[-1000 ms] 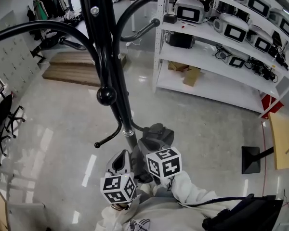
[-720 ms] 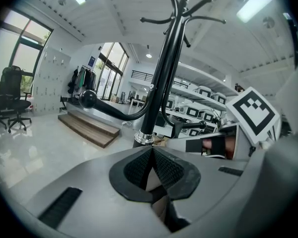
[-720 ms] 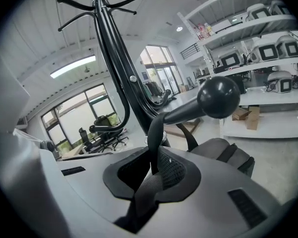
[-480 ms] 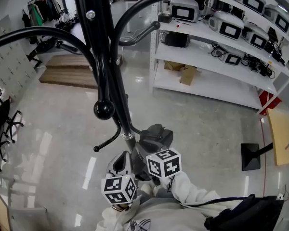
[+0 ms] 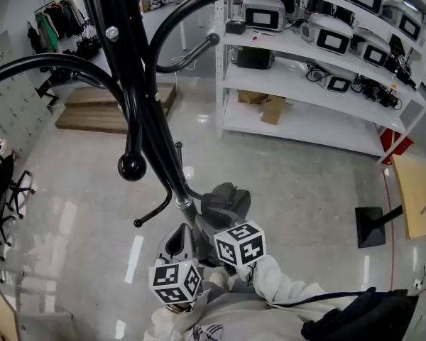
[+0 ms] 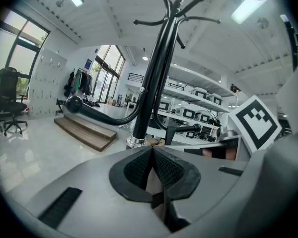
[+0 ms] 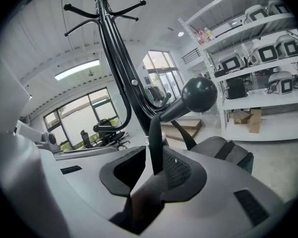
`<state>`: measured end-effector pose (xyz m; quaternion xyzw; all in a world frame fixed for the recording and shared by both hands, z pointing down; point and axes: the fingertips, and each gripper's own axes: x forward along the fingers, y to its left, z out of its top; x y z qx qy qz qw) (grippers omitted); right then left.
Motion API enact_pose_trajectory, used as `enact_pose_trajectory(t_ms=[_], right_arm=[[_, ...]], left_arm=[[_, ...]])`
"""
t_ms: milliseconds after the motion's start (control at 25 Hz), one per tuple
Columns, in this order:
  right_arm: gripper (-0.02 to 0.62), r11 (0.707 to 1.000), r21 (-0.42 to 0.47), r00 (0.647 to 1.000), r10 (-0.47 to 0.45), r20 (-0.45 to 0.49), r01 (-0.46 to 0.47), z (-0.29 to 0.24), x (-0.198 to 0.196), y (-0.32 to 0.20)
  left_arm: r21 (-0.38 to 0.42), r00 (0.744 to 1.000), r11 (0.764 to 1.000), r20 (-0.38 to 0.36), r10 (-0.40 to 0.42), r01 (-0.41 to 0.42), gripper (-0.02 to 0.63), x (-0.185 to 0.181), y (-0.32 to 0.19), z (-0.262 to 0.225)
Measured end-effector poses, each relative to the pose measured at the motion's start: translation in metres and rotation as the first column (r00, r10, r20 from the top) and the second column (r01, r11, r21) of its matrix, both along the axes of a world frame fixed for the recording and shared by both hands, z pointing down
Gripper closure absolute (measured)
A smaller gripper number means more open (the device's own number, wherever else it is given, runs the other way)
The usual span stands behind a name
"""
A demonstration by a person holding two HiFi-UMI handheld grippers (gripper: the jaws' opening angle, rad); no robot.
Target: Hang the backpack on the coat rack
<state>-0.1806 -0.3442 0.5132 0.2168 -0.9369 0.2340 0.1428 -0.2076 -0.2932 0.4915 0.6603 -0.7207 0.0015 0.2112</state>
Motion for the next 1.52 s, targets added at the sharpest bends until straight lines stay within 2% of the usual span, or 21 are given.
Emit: enact_pose_trajectory(t_ms=[440,720,960,1120,1160,1240,1400,1520], right_arm=[[0.489,0.997,0.067,0.999,0.023,0.022,-0.024,-0.016,0.02,0.009],[0.489,0.987,0.128,0.995,0.086,0.047,-0.092,-0.029,0.059,0.008],[0.491,0.943,0.234,0.971,0.217,0.104,-0.236,-0.059,0.108,-0.007],[0.494,0.914,0.311,0.964,0.232,0.132,-0.262,-0.073,0.125,-0.005],[0.513,0.907,0.325,0.963,0.236,0.133,-0.267,-0.074,0.129,-0.004],[0.568,0.904,0.331,0.962,0.244,0.124,-0.272,-0.07,0.135,-0.003],[0.58,0.918,0.288,0.961,0.247,0.126,-0.274,-0.059,0.136,-0.004],[0.581,0.915,0.279,0.955,0.257,0.149,-0.29,-0.061,0.131,-0.005]], left_arm=[[0.04,1.0,0.999,0.013,0.011,-0.011,0.604,0.013,0.0,-0.009],[0.064,0.999,0.997,0.016,0.03,-0.031,0.604,0.031,-0.006,-0.018],[0.115,0.998,0.992,0.048,0.042,-0.047,0.604,0.049,-0.009,-0.041],[0.156,0.998,0.987,0.064,0.027,-0.037,0.604,0.055,-0.006,-0.05],[0.161,0.998,0.986,0.063,0.022,-0.031,0.604,0.057,-0.006,-0.05],[0.161,0.998,0.987,0.059,0.007,-0.016,0.604,0.059,-0.002,-0.049],[0.168,0.997,0.986,0.078,-0.012,-0.001,0.604,0.059,0.006,-0.052],[0.191,0.994,0.981,0.108,-0.029,0.008,0.604,0.054,0.011,-0.062]])
